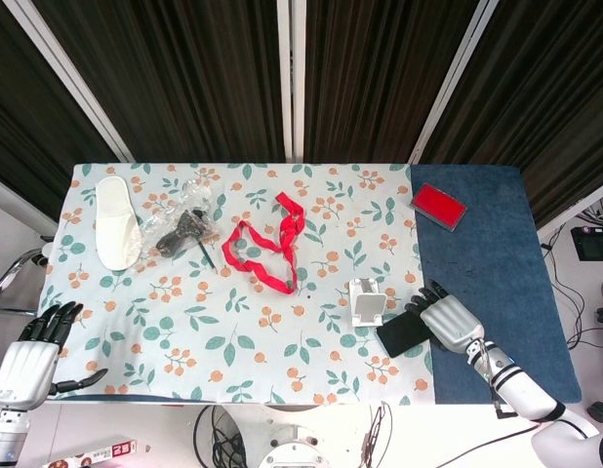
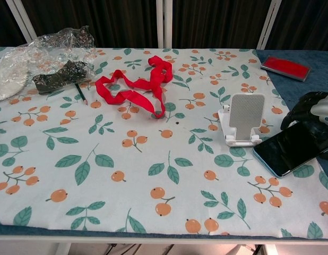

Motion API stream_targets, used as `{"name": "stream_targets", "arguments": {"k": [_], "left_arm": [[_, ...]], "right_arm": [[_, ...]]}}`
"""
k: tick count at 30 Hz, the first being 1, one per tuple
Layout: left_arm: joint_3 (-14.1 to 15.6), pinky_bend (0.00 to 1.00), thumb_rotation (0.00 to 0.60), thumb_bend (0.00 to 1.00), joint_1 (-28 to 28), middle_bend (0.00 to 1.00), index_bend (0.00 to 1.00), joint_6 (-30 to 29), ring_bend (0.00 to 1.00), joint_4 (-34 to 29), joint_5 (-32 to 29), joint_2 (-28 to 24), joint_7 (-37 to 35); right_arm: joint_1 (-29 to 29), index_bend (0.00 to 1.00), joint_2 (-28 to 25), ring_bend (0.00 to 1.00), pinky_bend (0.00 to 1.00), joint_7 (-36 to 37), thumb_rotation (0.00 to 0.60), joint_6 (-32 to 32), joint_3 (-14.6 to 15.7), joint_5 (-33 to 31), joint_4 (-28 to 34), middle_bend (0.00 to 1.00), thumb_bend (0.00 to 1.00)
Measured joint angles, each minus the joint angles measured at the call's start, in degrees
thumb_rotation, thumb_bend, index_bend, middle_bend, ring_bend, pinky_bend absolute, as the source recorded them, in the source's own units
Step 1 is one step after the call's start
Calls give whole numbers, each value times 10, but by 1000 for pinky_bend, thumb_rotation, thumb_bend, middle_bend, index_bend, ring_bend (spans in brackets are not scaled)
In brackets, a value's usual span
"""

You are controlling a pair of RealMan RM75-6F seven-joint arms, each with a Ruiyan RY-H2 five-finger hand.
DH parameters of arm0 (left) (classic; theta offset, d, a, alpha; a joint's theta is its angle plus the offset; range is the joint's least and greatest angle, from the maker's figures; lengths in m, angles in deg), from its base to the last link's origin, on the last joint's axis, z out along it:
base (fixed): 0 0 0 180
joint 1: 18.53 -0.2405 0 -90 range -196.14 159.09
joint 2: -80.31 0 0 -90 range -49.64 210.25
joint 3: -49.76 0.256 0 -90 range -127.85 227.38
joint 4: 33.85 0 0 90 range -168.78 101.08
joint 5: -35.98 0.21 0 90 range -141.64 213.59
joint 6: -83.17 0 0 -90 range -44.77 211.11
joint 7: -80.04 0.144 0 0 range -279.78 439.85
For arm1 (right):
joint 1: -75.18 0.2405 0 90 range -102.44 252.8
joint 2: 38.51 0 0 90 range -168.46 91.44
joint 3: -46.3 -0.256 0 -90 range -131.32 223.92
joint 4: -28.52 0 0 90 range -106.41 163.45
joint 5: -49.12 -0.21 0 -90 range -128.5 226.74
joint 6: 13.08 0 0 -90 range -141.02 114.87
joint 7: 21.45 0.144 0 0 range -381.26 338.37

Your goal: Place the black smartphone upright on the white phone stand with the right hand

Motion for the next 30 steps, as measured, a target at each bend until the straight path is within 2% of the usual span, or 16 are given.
{"name": "stream_targets", "arguments": {"k": [3, 10, 19, 26, 30], "left_arm": [[0, 209, 243, 20, 0, 83, 72, -1, 77, 0, 0, -1, -1], [0, 209, 242, 19, -1, 82, 72, -1, 77, 1, -2, -2, -5], [2, 209, 242, 19, -4, 82, 72, -4, 78, 2, -1, -2, -6], [1, 209, 243, 19, -3, 81, 72, -5, 77, 0, 1, 0, -5], [2, 209, 243, 19, -4, 81, 72, -6, 77, -1, 2, 0, -1]], "right_arm": [[-1, 736, 0, 327, 106, 7, 600, -6, -1, 5, -1, 297, 302], [-5, 725, 2, 447, 152, 31, 600, -26, -3, 22, -9, 398, 337], [-10, 722, -12, 456, 152, 57, 600, -59, 4, 65, -7, 445, 343], [-16, 710, -39, 456, 152, 48, 600, -87, 25, 117, 17, 453, 343], [-20, 709, -47, 465, 152, 43, 600, -120, 23, 140, 29, 465, 342]]}}
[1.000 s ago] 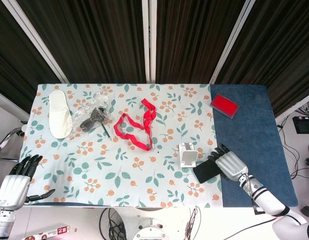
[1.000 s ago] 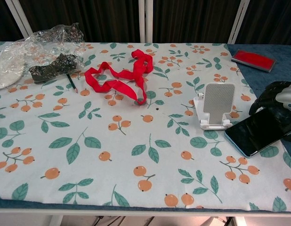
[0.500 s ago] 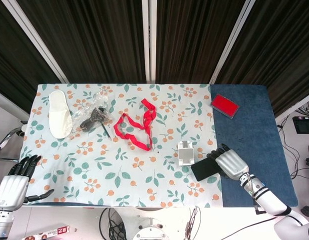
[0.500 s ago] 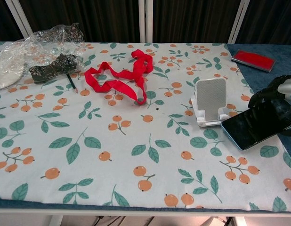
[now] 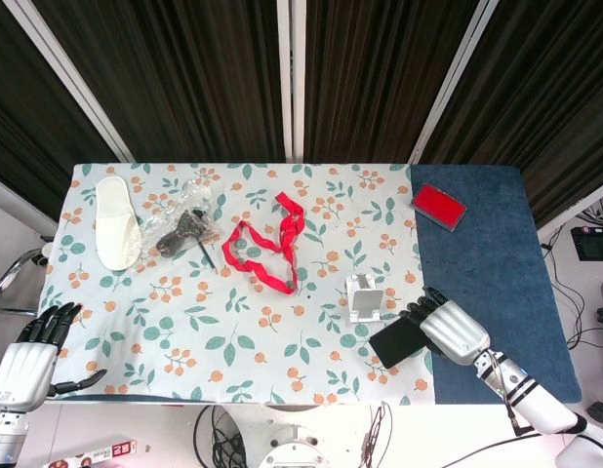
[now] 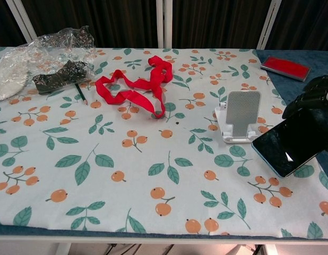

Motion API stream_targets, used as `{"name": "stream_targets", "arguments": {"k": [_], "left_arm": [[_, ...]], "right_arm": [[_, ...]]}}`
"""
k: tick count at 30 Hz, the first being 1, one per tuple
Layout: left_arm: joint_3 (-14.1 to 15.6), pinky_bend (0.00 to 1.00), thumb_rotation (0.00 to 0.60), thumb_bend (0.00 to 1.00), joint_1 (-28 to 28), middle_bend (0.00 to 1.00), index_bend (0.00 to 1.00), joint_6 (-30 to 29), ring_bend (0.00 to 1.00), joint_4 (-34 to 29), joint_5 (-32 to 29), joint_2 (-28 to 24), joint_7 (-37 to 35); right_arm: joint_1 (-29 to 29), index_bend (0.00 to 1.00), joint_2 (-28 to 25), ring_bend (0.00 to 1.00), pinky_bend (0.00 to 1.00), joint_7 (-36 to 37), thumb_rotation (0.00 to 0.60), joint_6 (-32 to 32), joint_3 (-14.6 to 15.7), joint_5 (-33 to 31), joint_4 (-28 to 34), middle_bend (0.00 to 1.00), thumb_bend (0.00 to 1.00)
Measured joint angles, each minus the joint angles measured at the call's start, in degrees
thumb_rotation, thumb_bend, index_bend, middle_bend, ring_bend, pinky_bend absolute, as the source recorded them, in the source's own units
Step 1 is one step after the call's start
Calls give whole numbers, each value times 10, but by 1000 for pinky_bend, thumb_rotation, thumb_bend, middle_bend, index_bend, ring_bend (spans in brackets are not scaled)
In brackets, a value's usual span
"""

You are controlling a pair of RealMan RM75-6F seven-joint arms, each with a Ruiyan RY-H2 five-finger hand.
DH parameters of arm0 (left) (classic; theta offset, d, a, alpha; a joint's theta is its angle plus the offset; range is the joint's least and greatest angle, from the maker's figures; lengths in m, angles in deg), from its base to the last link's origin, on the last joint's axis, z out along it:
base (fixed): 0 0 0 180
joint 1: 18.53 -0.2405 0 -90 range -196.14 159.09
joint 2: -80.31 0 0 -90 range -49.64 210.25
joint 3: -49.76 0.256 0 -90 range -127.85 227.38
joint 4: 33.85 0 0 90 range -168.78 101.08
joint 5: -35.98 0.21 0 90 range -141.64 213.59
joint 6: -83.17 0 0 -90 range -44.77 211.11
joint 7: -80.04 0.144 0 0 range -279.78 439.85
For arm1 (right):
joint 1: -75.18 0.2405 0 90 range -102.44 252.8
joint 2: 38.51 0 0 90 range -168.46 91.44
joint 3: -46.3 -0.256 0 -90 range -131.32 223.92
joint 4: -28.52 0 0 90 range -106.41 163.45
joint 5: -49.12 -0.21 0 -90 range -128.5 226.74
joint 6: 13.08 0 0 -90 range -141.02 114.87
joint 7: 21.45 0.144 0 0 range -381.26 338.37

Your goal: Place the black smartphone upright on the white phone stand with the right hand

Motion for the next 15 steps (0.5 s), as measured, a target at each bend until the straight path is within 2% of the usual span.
{"name": "stream_targets", "arguments": {"k": [7, 15], "left_arm": [[-1, 209, 244, 19, -3, 81, 72, -7, 78, -4, 1, -4, 3], [0, 209, 241, 19, -3, 81, 72, -4, 77, 0, -2, -1, -1]], "right_arm": [[10, 663, -12, 487, 153, -61, 600, -58, -32, 56, -4, 483, 341], [86, 584, -40, 493, 154, -149, 600, -58, -61, 191, -40, 474, 328]]}}
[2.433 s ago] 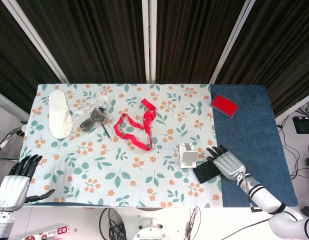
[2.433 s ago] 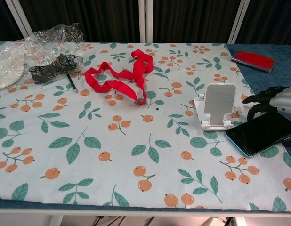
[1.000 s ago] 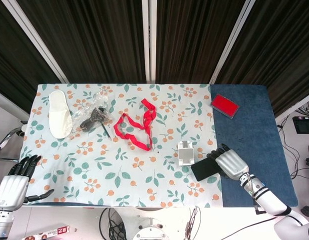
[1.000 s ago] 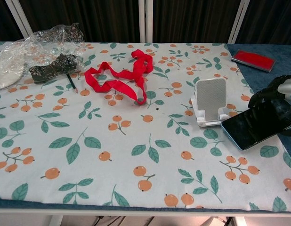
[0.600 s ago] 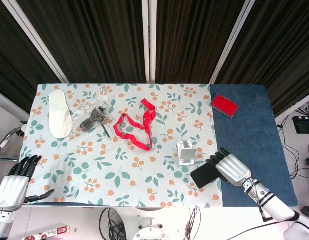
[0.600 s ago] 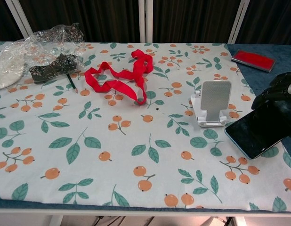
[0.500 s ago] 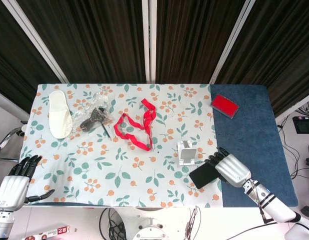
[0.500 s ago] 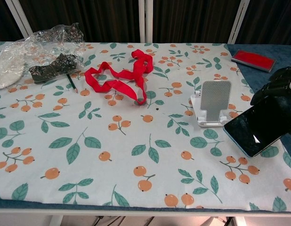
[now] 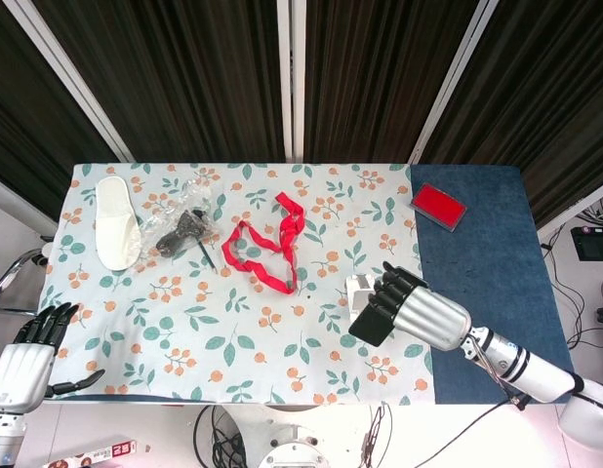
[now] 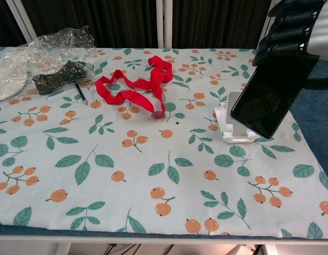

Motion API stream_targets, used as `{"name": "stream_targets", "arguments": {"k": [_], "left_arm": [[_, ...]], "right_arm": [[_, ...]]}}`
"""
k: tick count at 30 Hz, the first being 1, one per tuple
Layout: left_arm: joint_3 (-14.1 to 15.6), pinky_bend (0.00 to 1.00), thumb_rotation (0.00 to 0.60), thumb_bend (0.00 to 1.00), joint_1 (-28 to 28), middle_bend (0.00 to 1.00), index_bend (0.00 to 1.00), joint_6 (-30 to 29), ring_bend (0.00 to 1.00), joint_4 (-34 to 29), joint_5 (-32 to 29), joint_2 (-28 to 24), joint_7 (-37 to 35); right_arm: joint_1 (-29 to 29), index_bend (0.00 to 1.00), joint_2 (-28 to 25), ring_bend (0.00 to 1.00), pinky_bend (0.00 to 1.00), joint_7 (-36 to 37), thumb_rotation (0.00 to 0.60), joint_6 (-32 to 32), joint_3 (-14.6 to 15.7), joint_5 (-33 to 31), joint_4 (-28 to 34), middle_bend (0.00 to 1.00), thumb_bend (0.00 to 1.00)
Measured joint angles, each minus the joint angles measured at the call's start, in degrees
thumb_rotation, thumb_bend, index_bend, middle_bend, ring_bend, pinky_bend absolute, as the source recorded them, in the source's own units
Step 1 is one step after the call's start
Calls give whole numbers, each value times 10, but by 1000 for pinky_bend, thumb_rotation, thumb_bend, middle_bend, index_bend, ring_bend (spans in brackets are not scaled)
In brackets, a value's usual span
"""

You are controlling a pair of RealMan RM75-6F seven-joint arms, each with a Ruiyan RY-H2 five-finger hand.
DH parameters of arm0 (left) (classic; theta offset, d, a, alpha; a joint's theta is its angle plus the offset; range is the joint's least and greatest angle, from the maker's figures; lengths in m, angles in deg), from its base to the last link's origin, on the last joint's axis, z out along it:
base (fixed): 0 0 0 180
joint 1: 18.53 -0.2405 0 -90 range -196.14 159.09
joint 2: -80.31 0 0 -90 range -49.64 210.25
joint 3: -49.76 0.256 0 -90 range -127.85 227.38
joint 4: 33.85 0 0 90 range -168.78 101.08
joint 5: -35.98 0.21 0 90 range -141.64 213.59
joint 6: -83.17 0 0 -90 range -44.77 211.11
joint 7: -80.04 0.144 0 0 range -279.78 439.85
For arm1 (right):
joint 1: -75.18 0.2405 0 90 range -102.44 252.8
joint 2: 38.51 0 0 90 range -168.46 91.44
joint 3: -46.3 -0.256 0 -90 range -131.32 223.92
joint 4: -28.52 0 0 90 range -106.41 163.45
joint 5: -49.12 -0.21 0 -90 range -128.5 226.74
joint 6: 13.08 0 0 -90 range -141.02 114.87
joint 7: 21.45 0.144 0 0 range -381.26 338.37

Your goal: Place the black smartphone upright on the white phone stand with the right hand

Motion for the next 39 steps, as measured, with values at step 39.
{"name": "stream_targets", "arguments": {"k": [39], "left_arm": [[-1, 209, 244, 19, -1, 81, 73, -4, 78, 40, 1, 15, -49]], "right_arm": [[103, 512, -31, 439, 2, -301, 600, 256, -55, 5, 72, 403, 331]]}}
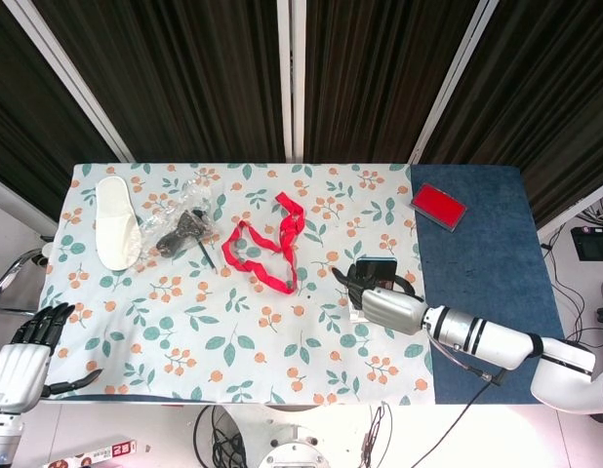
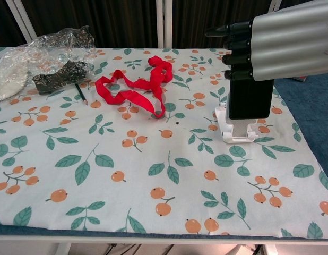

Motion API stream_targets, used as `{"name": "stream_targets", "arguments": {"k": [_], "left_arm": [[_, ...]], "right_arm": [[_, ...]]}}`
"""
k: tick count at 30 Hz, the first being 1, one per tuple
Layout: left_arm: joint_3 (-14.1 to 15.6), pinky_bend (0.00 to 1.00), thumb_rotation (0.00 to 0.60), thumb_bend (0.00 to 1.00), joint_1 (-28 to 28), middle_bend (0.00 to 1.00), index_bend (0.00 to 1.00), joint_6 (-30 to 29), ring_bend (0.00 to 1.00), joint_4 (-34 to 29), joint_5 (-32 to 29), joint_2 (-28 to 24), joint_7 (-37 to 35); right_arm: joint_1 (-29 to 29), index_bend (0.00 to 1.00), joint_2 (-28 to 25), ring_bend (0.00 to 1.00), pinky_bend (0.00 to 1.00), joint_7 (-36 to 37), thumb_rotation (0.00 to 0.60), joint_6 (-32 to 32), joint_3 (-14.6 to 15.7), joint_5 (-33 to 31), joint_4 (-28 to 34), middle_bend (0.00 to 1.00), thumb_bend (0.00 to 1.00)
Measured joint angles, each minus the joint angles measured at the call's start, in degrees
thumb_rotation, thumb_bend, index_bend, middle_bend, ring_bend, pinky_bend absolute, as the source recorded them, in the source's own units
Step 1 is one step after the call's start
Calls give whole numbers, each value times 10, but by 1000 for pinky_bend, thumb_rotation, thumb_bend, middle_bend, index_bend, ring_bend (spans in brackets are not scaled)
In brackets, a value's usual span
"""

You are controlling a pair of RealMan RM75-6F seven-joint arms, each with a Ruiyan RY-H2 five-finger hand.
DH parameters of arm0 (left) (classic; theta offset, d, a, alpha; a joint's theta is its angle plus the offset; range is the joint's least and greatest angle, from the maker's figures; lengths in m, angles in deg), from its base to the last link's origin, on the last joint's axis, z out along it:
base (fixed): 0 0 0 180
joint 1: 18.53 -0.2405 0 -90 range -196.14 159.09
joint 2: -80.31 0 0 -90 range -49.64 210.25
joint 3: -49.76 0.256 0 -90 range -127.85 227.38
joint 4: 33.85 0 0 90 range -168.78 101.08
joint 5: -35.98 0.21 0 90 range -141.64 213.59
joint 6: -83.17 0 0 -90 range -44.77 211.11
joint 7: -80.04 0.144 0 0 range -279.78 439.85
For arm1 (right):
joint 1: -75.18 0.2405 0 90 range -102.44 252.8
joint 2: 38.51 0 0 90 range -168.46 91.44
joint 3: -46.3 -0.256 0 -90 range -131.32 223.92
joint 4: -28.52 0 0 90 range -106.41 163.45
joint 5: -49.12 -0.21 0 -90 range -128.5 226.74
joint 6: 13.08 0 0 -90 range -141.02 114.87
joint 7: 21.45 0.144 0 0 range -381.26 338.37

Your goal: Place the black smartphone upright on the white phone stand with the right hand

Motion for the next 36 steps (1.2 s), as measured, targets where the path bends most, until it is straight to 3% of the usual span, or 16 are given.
{"name": "stream_targets", "arguments": {"k": [14, 36], "left_arm": [[1, 209, 243, 19, 1, 81, 73, 3, 78, 8, -1, 6, -3], [5, 209, 242, 19, -3, 81, 73, 10, 77, 21, -10, 8, -9]], "right_arm": [[-3, 511, 38, 401, 0, -4, 600, -36, 27, 36, -49, 364, 340], [-29, 494, 93, 375, 0, -19, 600, -90, 43, 42, -114, 340, 340]]}}
